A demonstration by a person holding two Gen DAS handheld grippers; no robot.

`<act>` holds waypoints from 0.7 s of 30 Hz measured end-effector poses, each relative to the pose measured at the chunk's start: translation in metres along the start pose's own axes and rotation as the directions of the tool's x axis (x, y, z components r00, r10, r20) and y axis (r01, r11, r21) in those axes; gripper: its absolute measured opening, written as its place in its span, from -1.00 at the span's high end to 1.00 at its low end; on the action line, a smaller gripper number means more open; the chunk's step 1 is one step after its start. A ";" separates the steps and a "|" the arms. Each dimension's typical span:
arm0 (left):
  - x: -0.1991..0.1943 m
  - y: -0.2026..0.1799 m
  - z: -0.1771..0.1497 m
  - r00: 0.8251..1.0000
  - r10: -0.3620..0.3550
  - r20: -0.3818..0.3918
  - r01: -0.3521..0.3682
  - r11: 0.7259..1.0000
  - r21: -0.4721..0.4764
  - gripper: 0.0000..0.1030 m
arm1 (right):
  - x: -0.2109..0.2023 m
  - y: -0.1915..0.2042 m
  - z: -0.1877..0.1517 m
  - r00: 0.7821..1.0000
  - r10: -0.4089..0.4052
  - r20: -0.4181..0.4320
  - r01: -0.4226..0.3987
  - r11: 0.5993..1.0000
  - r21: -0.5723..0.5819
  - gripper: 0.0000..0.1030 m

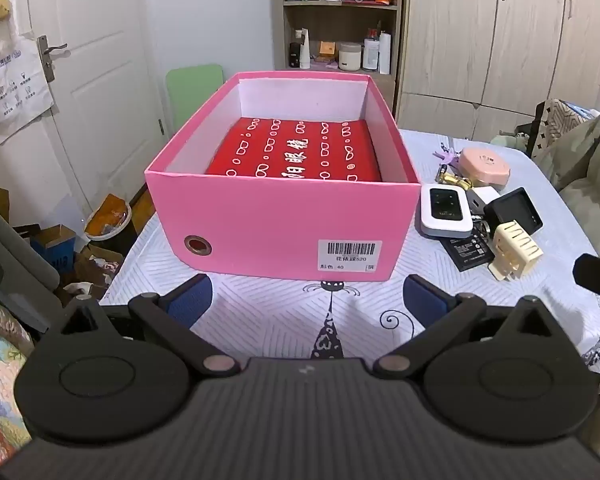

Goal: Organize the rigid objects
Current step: 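Move the right tool toward the cream phone stand on the table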

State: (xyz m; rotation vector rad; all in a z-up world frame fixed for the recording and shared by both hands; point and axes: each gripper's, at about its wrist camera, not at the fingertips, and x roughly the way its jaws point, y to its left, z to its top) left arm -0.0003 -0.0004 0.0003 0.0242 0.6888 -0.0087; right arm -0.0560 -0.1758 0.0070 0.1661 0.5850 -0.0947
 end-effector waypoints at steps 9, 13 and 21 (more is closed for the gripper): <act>0.001 0.002 -0.003 0.998 -0.025 -0.059 0.024 1.000 -0.008 -1.00 | 0.002 -0.004 0.009 0.998 0.033 -0.047 -0.034 0.999 -0.025 -0.82; 0.008 -0.005 0.001 0.997 -0.018 -0.077 0.018 1.000 -0.005 -1.00 | 0.005 -0.010 0.011 0.998 0.026 -0.055 -0.026 1.000 -0.006 -0.82; 0.015 -0.011 -0.001 0.995 -0.023 -0.096 0.023 1.000 0.000 -1.00 | 0.009 -0.015 0.006 0.998 0.017 -0.064 -0.017 1.000 0.009 -0.82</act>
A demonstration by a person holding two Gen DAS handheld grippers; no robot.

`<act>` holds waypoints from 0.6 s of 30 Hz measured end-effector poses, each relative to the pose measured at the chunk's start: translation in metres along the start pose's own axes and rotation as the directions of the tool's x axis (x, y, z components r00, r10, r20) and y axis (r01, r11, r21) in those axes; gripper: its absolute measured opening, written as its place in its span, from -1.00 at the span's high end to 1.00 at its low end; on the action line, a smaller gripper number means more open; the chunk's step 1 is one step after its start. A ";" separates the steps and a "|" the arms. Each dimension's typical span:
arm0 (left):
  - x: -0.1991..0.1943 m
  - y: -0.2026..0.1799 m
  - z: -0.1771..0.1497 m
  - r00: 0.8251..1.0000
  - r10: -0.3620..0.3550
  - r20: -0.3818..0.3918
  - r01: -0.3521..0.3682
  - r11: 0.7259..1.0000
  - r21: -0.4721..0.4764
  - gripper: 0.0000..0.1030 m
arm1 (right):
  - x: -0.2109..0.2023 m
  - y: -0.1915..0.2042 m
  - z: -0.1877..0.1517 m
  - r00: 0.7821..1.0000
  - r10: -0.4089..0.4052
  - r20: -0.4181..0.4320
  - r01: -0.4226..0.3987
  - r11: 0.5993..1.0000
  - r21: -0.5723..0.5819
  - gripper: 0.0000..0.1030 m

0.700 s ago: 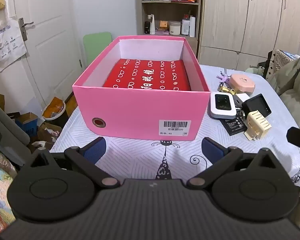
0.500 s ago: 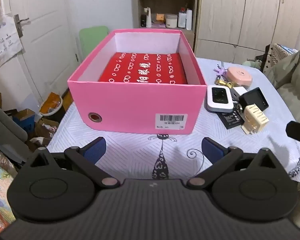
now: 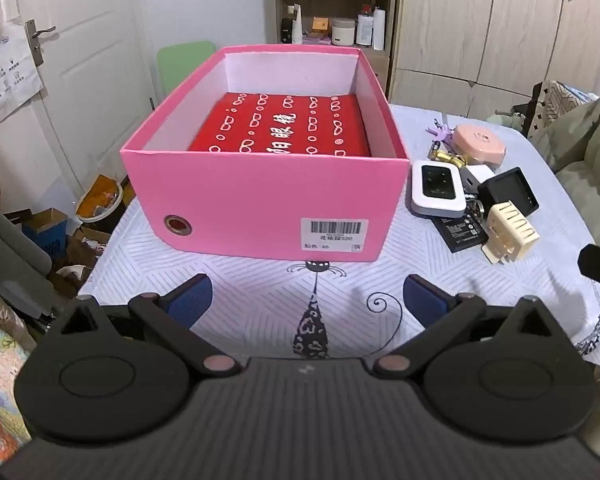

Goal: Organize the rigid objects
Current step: 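Move the right tool toward the cream phone stand on the table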

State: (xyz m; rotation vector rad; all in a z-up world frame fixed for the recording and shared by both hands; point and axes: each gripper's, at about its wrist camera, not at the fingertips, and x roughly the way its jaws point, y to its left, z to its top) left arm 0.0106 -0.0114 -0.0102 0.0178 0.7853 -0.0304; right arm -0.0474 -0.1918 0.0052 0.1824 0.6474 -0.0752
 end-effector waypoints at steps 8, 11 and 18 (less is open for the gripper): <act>0.005 -0.006 -0.001 1.000 -0.004 -0.009 0.004 1.000 0.006 -1.00 | -0.002 -0.003 0.000 1.000 -0.002 0.011 0.002 1.000 -0.011 -0.83; 0.005 -0.006 0.000 1.000 -0.006 -0.006 0.006 1.000 -0.002 -1.00 | -0.001 -0.003 -0.001 1.000 -0.011 0.024 0.012 1.000 -0.016 -0.92; 0.000 -0.007 0.002 1.000 -0.005 0.001 0.005 1.000 0.001 -1.00 | -0.001 -0.006 -0.003 1.000 -0.004 0.021 0.004 1.000 -0.021 -0.93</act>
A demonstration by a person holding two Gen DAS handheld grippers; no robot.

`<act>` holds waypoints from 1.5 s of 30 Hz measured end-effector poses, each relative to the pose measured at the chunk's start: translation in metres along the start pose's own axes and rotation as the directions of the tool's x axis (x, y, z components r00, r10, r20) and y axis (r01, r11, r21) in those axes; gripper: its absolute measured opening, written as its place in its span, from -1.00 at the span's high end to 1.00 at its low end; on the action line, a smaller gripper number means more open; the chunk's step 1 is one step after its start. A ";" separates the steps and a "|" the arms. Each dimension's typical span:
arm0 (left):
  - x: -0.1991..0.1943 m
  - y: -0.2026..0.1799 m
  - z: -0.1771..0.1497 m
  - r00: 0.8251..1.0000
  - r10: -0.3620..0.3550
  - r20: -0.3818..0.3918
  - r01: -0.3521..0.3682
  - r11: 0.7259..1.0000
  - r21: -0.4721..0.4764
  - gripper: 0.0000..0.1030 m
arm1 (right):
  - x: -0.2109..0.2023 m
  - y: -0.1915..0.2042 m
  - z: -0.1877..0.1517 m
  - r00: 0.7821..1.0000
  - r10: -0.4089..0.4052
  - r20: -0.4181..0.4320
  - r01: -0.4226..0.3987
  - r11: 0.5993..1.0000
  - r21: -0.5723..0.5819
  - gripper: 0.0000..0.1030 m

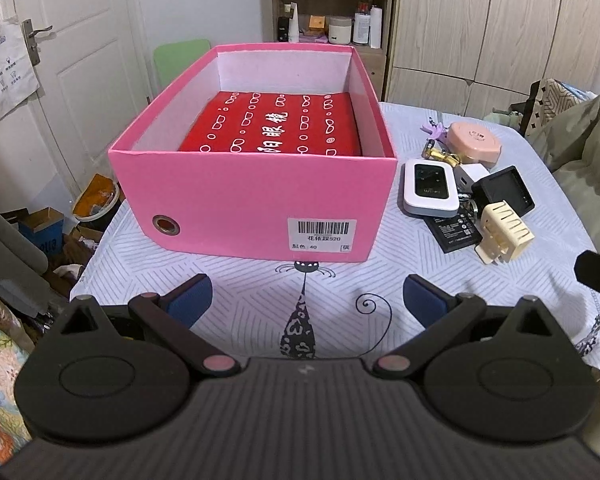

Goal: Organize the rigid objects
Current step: 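Move the right tool toward the cream phone stand on the table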

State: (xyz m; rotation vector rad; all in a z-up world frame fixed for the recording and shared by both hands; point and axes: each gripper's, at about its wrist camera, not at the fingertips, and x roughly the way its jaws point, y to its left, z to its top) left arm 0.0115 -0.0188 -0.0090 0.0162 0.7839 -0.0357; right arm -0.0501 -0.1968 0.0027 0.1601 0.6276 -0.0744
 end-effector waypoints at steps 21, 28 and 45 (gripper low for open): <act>-0.004 -0.018 -0.002 1.000 -0.004 0.015 0.004 1.000 -0.017 -1.00 | -0.006 -0.023 -0.006 1.000 -0.021 0.016 0.020 1.000 0.016 -0.97; -0.006 -0.025 -0.002 1.000 0.003 0.013 -0.003 1.000 -0.007 -1.00 | -0.007 -0.029 -0.007 1.000 -0.012 0.018 0.011 1.000 0.019 -0.97; -0.005 -0.033 -0.002 1.000 -0.004 0.007 0.004 1.000 0.016 -1.00 | 0.001 -0.026 -0.012 0.999 0.017 0.048 -0.014 0.998 -0.060 -0.97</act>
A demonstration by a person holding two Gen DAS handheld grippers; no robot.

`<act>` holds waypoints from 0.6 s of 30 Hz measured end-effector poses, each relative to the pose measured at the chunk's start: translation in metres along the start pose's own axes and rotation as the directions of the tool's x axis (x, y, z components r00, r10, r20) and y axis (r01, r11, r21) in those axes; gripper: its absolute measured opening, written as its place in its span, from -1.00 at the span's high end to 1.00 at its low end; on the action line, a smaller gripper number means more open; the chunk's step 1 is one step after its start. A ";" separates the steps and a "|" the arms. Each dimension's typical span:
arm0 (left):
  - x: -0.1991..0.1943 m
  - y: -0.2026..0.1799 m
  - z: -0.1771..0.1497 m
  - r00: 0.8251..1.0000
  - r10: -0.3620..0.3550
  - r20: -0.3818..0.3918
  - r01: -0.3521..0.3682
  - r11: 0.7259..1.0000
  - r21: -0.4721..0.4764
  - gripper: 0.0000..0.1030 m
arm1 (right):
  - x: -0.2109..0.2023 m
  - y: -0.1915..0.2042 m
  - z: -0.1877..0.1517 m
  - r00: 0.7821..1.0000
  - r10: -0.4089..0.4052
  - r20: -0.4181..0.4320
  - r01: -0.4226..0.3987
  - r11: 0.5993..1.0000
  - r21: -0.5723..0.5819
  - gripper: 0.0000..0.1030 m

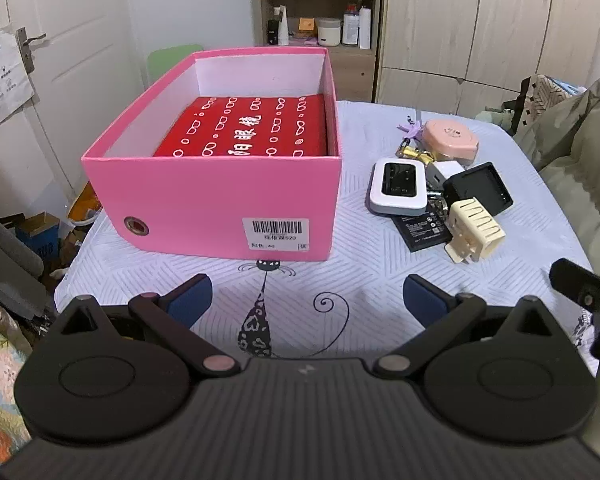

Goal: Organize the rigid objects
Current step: 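Move the right tool toward the cream phone stand on the table, then grasp the cream plastic phone stand with the right gripper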

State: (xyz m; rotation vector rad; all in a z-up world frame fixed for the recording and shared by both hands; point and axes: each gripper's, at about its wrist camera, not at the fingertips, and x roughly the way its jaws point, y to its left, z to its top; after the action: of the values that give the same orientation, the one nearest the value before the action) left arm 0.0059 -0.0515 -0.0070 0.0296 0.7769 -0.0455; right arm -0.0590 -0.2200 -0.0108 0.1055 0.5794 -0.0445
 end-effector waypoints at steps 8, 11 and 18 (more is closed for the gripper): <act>-0.002 -0.003 0.007 1.000 -0.023 0.009 0.023 0.999 0.029 -1.00 | 0.001 -0.003 0.005 0.999 0.035 0.020 -0.035 0.999 -0.011 -0.97; 0.000 -0.005 0.010 0.999 -0.050 0.005 0.049 0.998 0.041 -0.99 | 0.000 -0.005 0.007 0.995 0.072 0.064 -0.070 0.997 -0.033 -0.97; 0.011 -0.011 0.020 0.998 -0.056 -0.043 0.065 0.971 0.232 -0.96 | 0.006 -0.017 0.009 0.972 0.176 0.157 -0.160 0.981 -0.111 -0.97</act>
State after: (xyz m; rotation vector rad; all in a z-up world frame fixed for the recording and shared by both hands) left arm 0.0275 -0.0635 -0.0008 0.2307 0.8050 -0.1947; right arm -0.0499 -0.2376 -0.0082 0.0548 0.4036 0.1386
